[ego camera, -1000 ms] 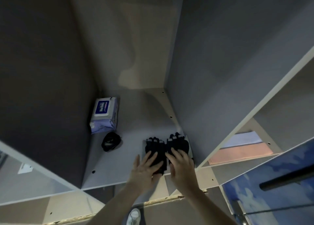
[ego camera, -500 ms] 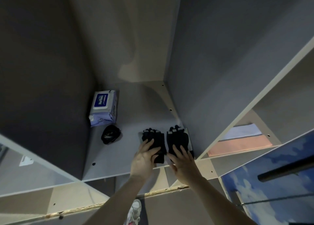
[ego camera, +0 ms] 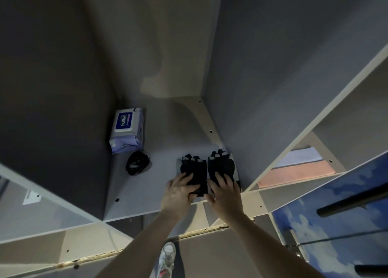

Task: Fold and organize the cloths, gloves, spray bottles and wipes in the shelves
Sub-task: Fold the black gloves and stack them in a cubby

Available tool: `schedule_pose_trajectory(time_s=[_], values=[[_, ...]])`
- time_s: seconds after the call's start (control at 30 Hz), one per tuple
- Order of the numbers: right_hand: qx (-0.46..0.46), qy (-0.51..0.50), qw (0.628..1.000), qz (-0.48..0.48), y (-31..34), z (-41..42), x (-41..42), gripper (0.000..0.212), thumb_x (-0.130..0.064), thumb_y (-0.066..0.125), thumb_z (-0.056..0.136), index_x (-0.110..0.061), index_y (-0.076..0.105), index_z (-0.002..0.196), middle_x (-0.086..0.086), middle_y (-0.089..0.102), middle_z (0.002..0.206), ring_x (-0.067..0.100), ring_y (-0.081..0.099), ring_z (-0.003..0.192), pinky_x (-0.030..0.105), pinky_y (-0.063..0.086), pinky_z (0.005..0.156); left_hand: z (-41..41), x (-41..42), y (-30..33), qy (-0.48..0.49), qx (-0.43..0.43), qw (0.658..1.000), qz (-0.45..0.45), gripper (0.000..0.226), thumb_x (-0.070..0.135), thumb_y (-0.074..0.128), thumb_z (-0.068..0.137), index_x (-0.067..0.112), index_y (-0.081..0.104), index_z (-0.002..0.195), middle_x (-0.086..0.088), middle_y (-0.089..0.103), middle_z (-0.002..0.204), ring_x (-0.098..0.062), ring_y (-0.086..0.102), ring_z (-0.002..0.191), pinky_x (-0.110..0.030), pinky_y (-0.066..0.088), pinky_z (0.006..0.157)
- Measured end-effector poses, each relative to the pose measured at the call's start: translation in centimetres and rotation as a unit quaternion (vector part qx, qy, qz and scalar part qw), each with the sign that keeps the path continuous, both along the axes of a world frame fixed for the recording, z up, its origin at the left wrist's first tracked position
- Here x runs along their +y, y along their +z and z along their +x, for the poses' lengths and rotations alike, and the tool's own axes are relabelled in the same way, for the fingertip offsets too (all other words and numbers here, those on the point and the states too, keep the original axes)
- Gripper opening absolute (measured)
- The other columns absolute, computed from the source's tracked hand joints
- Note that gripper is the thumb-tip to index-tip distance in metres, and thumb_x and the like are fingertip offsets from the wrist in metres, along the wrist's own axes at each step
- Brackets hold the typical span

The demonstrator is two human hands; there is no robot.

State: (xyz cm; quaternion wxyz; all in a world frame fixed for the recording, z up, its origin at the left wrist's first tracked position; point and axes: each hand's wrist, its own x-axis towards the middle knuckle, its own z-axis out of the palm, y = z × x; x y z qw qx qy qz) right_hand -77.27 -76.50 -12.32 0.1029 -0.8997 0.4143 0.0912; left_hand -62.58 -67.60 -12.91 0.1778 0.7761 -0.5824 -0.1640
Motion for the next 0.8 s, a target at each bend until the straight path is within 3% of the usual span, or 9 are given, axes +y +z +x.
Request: schedule_pose_trajectory(time_s=[0.13,0.23,0.33,0.4,0.47,0.57,0.6,0.67,0.8], values=[[-0.028,0.012,0.998,-0.047,0.5,-0.2,0.0,0.057,-0.041,0.064,0.077,-0.021,0.052,0.129,0.006,0.064,0.123,0.032,0.062,0.11,0.049,0.054,0.084,-0.6,1.0,-1.1,-0.027,-0.073,0.997,0.02,0.047,0.045,0.037,0.09,0.034,0.055,0.132,-0.002,0.043,0.149,-0.027,0.03,0.142,-0.052,0.037,0.109],[-0.012,0.024,0.998,-0.053,0.0,-0.8,-0.2,0.054,-0.041,0.049,0.083,-0.021,0.051,0.133,0.007,0.062,0.128,0.033,0.06,0.113,0.051,0.052,0.087,-1.5,0.9,-1.4,-0.025,-0.059,0.996,0.062,0.048,0.043,0.032,0.1,0.035,0.033,0.146,0.004,0.012,0.161,-0.021,0.001,0.149,-0.042,0.012,0.12],[0.002,0.025,0.998,-0.052,0.1,-1.3,-0.1,0.055,-0.042,0.04,0.085,-0.023,0.048,0.136,0.009,0.06,0.131,0.035,0.059,0.116,0.054,0.05,0.09,-1.7,0.5,-0.6,-0.026,-0.067,0.996,0.056,0.05,0.046,0.033,0.1,0.035,0.028,0.148,0.005,0.006,0.162,-0.019,-0.005,0.149,-0.038,0.006,0.12],[-0.013,0.03,0.998,-0.059,0.0,-1.2,0.0,0.063,-0.04,0.056,0.081,-0.024,0.042,0.141,0.01,0.059,0.132,0.036,0.059,0.116,0.054,0.049,0.092,-1.6,0.6,-0.1,-0.041,-0.055,0.995,0.069,0.058,0.057,0.02,0.094,0.036,0.026,0.149,0.005,0.007,0.161,-0.018,-0.002,0.149,-0.036,0.007,0.118],[-0.034,0.04,0.997,-0.051,0.2,-1.0,0.1,0.087,-0.038,0.078,0.066,-0.024,0.039,0.143,0.012,0.059,0.132,0.037,0.058,0.118,0.055,0.047,0.093,-0.7,0.8,0.5,-0.012,-0.035,0.999,0.038,0.073,0.064,0.009,0.083,0.035,0.029,0.148,0.004,0.015,0.16,-0.018,0.009,0.149,-0.036,0.012,0.117],[-0.074,0.043,0.994,-0.072,0.7,-0.7,0.0,0.107,-0.038,0.085,0.055,-0.021,0.031,0.145,0.015,0.053,0.138,0.039,0.051,0.126,0.057,0.04,0.099,2.8,1.0,1.8,0.166,-0.056,0.978,-0.115,0.055,0.047,0.04,0.087,0.026,0.052,0.136,-0.005,0.046,0.145,-0.026,0.04,0.134,-0.046,0.039,0.102],[-0.078,0.045,0.993,-0.075,0.9,-0.6,0.0,0.108,-0.038,0.084,0.057,-0.02,0.027,0.146,0.015,0.05,0.141,0.038,0.048,0.129,0.057,0.036,0.102,4.3,1.2,2.1,0.235,-0.076,0.957,-0.152,0.049,0.034,0.054,0.085,0.021,0.056,0.131,-0.011,0.051,0.138,-0.03,0.046,0.126,-0.048,0.043,0.094],[-0.088,0.045,0.993,-0.069,1.4,-0.5,0.4,0.103,-0.041,0.077,0.069,-0.023,0.016,0.15,0.012,0.038,0.151,0.035,0.034,0.14,0.055,0.023,0.11,7.4,1.7,2.5,0.328,-0.066,0.934,-0.123,0.052,0.012,0.066,0.08,0.013,0.057,0.131,-0.02,0.053,0.132,-0.039,0.05,0.119,-0.051,0.043,0.088],[-0.147,0.055,0.987,-0.035,3.2,-0.1,2.1,0.084,-0.038,0.049,0.094,-0.032,-0.013,0.15,-0.003,-0.001,0.161,0.013,-0.015,0.144,0.038,-0.015,0.112,11.5,2.8,0.8,0.303,0.049,0.951,0.036,0.051,0.006,0.056,0.086,0.017,0.05,0.136,-0.017,0.05,0.134,-0.037,0.053,0.116,-0.043,0.042,0.096]])
